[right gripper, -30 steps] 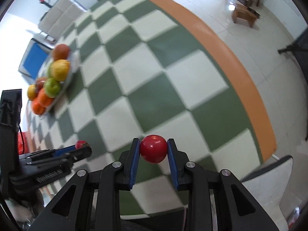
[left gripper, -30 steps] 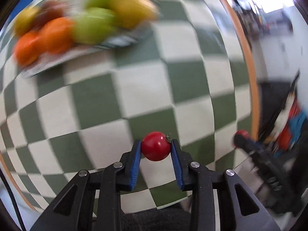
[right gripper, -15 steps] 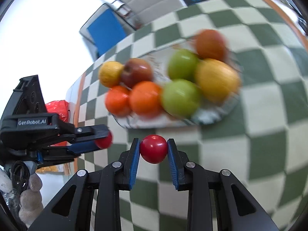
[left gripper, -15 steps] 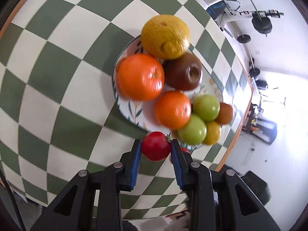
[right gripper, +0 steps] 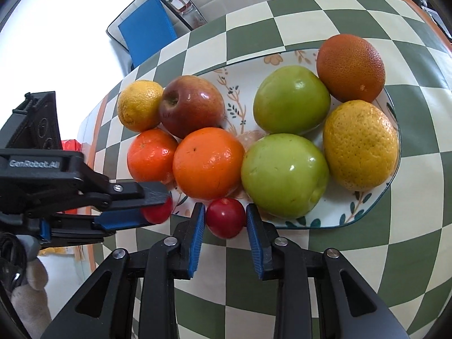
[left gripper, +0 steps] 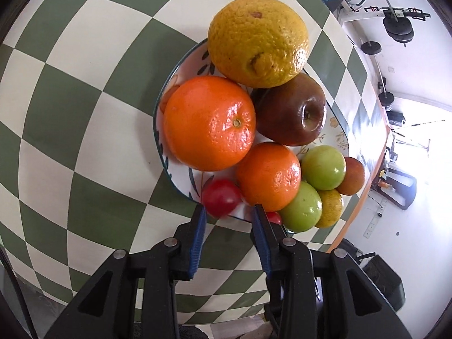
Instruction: Organize fruits
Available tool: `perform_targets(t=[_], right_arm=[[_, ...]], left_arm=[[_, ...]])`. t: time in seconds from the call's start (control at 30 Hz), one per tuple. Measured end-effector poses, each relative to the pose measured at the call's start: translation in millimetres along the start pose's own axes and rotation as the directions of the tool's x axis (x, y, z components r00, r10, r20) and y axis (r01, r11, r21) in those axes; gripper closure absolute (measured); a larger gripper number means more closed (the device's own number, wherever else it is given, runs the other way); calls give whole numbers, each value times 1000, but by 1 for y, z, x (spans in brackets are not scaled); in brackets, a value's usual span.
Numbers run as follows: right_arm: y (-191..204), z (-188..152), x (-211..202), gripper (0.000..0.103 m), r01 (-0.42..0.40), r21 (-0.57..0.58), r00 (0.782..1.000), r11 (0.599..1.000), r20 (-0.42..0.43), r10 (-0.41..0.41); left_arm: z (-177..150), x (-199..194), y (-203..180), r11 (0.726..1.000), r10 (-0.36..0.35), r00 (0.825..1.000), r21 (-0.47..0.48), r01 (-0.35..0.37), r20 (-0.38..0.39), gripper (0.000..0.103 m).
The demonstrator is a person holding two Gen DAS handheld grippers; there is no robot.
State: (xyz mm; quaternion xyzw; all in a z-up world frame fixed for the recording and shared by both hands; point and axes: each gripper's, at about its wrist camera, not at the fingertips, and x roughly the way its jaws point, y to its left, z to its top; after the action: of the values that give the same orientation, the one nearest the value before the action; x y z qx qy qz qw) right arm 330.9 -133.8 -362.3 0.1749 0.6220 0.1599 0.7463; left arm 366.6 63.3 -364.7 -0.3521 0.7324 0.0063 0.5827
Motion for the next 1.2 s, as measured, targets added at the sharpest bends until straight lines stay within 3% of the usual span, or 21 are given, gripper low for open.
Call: perform_targets(t=[0.13, 0.23, 0.3, 0.37, 0.4, 0.47, 0.57, 0.67, 0.83, 1.2], right_arm=[[0, -6, -6, 52, 14, 8, 1000, 1000, 9, -14], [-5, -11, -20, 45, 28, 31, 999, 999, 20, -29], [-10, -14, -37, 36, 78, 36, 996, 996, 42, -80], [-11, -14, -51, 20, 143, 26, 988, 989, 63, -144], [-13, -14, -60, 17, 183, 24, 980, 983, 74, -185], [-15, -13, -75, 10, 244, 13, 966, 970, 87, -244], [-17, -12, -92, 7, 299, -1, 948, 954, 111, -297], [-14, -12, -105, 5, 332, -20, 935, 943, 141, -326], [-3, -15, -129, 4, 381, -36, 911, 924, 186, -368], [8, -29, -184, 4, 385, -17, 899, 923, 231, -371]], left_arm=[[-4, -5, -3, 999, 34, 999, 21, -34, 10, 68], [-12, -15, -11, 986, 131, 989, 95, -138, 71, 64], [-21, -23, -17, 959, 214, 967, 157, -234, 136, 50], [-32, -29, -22, 924, 278, 939, 212, -319, 201, 35], [-37, -31, -24, 906, 302, 925, 232, -354, 230, 32], [-50, -35, -28, 869, 339, 897, 271, -414, 283, 15], [-71, -40, -30, 818, 381, 857, 304, -488, 348, 10], [-84, -47, -34, 795, 387, 835, 318, -517, 391, 4], [-101, -60, -39, 786, 363, 817, 324, -527, 448, 4], [-149, -102, -57, 783, 284, 786, 341, -521, 549, 4]])
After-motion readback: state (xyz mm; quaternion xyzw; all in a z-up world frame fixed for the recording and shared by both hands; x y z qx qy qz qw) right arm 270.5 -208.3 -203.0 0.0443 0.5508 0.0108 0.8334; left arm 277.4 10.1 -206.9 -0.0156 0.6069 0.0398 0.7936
